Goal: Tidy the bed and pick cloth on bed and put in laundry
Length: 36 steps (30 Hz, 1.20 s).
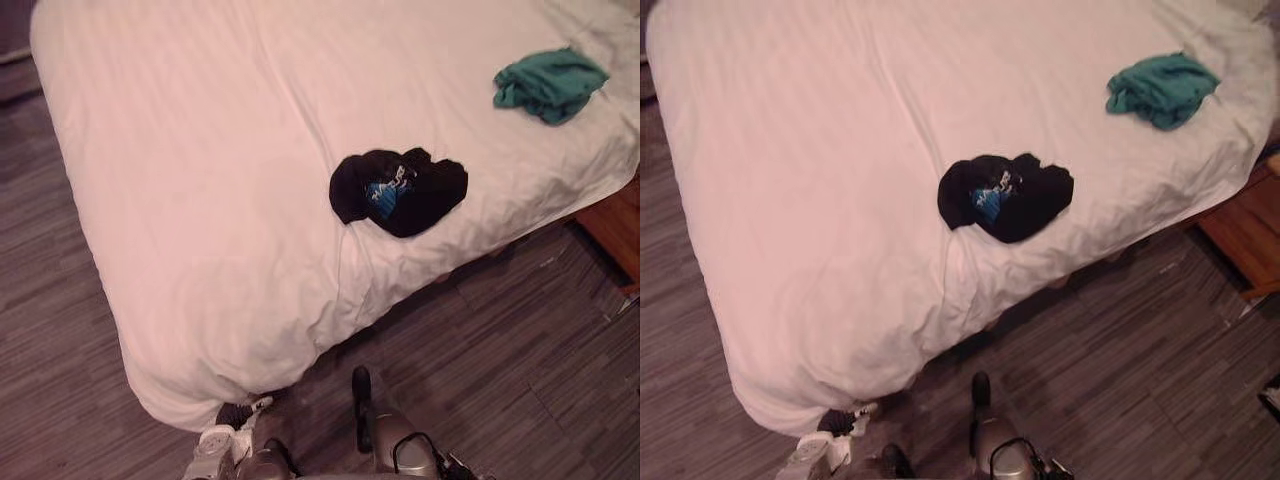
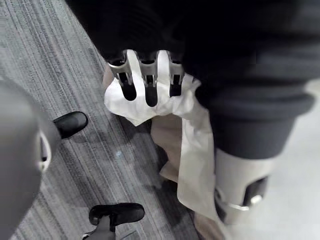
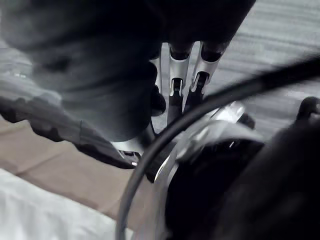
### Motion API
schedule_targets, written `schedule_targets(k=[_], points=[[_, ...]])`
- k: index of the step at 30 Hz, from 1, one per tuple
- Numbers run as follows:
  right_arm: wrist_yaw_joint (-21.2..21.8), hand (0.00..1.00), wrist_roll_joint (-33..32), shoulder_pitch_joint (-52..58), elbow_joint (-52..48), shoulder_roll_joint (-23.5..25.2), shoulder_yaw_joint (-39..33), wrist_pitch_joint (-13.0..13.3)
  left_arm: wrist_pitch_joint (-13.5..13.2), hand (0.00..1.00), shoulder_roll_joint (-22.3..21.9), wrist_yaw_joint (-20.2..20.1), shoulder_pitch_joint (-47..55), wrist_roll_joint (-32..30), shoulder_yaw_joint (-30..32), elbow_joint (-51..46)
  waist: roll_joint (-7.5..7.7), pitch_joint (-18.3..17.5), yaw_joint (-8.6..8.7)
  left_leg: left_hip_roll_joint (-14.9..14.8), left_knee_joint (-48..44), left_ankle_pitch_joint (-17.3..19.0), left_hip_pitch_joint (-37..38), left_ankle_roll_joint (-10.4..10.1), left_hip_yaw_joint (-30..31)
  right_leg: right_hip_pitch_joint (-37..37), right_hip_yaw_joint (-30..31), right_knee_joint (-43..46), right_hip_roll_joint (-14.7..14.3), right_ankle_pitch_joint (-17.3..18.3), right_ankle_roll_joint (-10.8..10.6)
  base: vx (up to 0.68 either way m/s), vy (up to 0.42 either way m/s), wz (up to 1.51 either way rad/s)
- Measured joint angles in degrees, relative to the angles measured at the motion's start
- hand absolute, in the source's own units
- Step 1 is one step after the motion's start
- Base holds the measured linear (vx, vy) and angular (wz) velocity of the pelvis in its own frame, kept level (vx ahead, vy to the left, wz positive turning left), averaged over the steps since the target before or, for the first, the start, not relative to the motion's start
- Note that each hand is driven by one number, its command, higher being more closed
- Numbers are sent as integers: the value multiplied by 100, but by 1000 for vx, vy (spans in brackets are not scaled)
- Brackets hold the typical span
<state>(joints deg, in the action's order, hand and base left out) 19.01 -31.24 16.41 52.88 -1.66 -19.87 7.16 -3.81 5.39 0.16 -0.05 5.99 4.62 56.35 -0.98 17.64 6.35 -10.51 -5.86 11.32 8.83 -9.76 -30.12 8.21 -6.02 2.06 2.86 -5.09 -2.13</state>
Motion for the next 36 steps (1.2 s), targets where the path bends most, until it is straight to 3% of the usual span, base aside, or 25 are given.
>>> schedule_targets(k=[4,5,6,7,8,9,10,12,13,14,16,17,18,19,20,22,23,24,26,30,34,35,36], points=[[-112,0,157,-237,-22,53,52,8,399,0,14,-51,25,391,-217,337,49,-216,-11,40,91,1,259,-1,-307,-305,132,-464,-49,-251,-10,-10,24,-28],[-168,0,199,-321,-27,46,115,-1,602,0,28,-53,48,442,-215,406,80,-246,-19,-7,130,8,411,-12,-669,-344,-248,-675,-76,-139,241,-111,13,-101],[-203,0,231,-444,-4,-9,160,1,718,0,24,-52,129,351,-213,441,19,-254,-16,-121,192,3,555,-23,-1164,-324,-1100,-524,-51,88,542,-96,15,-144],[-216,0,302,-477,26,-82,302,-7,809,0,77,-52,114,229,-230,448,-11,-278,-36,-177,191,-18,671,-80,-1541,-270,-1689,-393,-13,109,671,-32,22,-146],[-218,0,391,-519,61,-81,344,-25,840,0,110,-58,109,152,-239,453,19,-296,-44,-177,192,-27,753,-117,-1725,-250,-1878,-329,7,35,749,21,10,-167],[-212,0,439,-563,73,-88,440,-66,933,0,172,-134,58,-98,-304,539,84,-360,-40,-165,177,-30,952,-222,-2105,-225,-2044,-190,-50,-234,662,19,-53,-198],[-226,0,490,-617,97,-126,495,-90,1044,0,186,-327,-61,-495,-635,679,20,-374,-10,-182,133,-118,1159,-354,-2487,-212,-2035,-122,-204,-196,700,13,-56,-189],[-225,0,546,-651,128,-231,484,-129,1090,0,87,-418,-232,-765,-955,744,-26,-403,96,-229,-46,-191,1342,-440,-2649,-197,-1773,-18,-376,-53,733,49,-89,-133],[-243,0,582,-667,213,-240,541,-162,1123,0,38,-429,-357,-884,-1115,753,17,-431,143,-432,-745,-191,1329,-441,-2563,-170,-1492,153,-436,151,781,126,-122,-165],[-283,0,659,-654,235,-264,691,-207,1182,0,-13,-470,-442,-931,-1133,752,101,-500,125,-929,-2283,-356,1027,-181,-2168,-198,-1103,226,-558,315,881,129,-113,-167],[-353,0,715,-657,226,-271,749,-264,1230,0,-106,-564,-478,-892,-1030,732,101,-540,54,-1296,-3807,-1113,337,981,-1113,-271,-671,191,-724,315,992,146,-105,-181],[-462,0,993,-761,194,-358,722,-321,1228,0,-301,-584,-465,-517,-766,639,18,-530,-45,-995,-5129,-532,-783,1101,645,-230,138,292,-1022,303,1130,174,-8,-241],[-500,0,1143,-870,255,-403,742,-325,1078,0,-360,-576,-415,-286,-736,560,-41,-547,-120,-655,-5308,-171,-1143,1015,1248,-253,505,301,-1148,316,1150,141,67,-313],[-523,0,1359,-1036,463,-475,887,-317,959,0,-383,-560,-423,35,-791,419,-12,-533,-278,-176,-5045,262,-1334,829,1886,-402,1055,306,-1298,265,1028,165,133,-311],[-552,0,1623,-1145,620,-541,1085,-338,833,0,-379,-541,-417,212,-793,390,121,-482,-336,195,-4179,586,-1385,784,2393,-608,1573,206,-1419,263,894,125,115,-286],[-555,0,1789,-1147,639,-546,1124,-325,740,0,-368,-552,-397,250,-788,393,146,-558,-359,554,-2868,694,-1374,667,3156,-699,1899,164,-1448,372,765,123,126,-259],[-528,0,1937,-1105,622,-607,1147,-276,699,0,-378,-545,-414,414,-797,418,2,-671,-412,549,-1769,141,-1381,578,3343,-661,2042,216,-1529,275,673,165,126,-280],[-539,0,2047,-1077,658,-693,1175,-262,684,0,-379,-554,-412,435,-812,537,-46,-706,-374,489,-1318,-10,-1339,418,3314,-642,2187,239,-1604,235,767,218,129,-210],[-649,0,1985,-725,599,-591,1090,-231,701,0,-371,-589,-634,420,-823,656,-11,-735,-237,527,-872,-65,-1131,490,3124,-667,2234,128,-1501,223,723,189,135,-46],[-578,0,1994,-531,667,-455,881,-53,721,0,-316,-492,-739,495,-913,747,196,-885,-209,609,-2,-459,-769,479,3162,-705,2131,-109,-1308,332,642,143,87,23],[-557,0,2087,-504,681,-319,645,91,894,0,-195,-331,-395,559,-886,795,247,-1081,-214,620,306,-508,-560,481,3271,-895,1757,-337,-1180,494,613,82,44,33],[-668,0,2458,-849,937,-344,606,-56,1307,0,-9,447,114,551,496,1015,207,-1393,-489,1011,500,-472,-277,820,3088,-1312,757,-545,-669,603,430,28,9,7],[-668,0,2458,-849,937,-344,606,-56,1307,0,-9,447,114,551,495,1015,207,-1393,-489,1010,499,-472,-277,820,3088,-1313,757,-545,-669,603,430,0,0,0]])
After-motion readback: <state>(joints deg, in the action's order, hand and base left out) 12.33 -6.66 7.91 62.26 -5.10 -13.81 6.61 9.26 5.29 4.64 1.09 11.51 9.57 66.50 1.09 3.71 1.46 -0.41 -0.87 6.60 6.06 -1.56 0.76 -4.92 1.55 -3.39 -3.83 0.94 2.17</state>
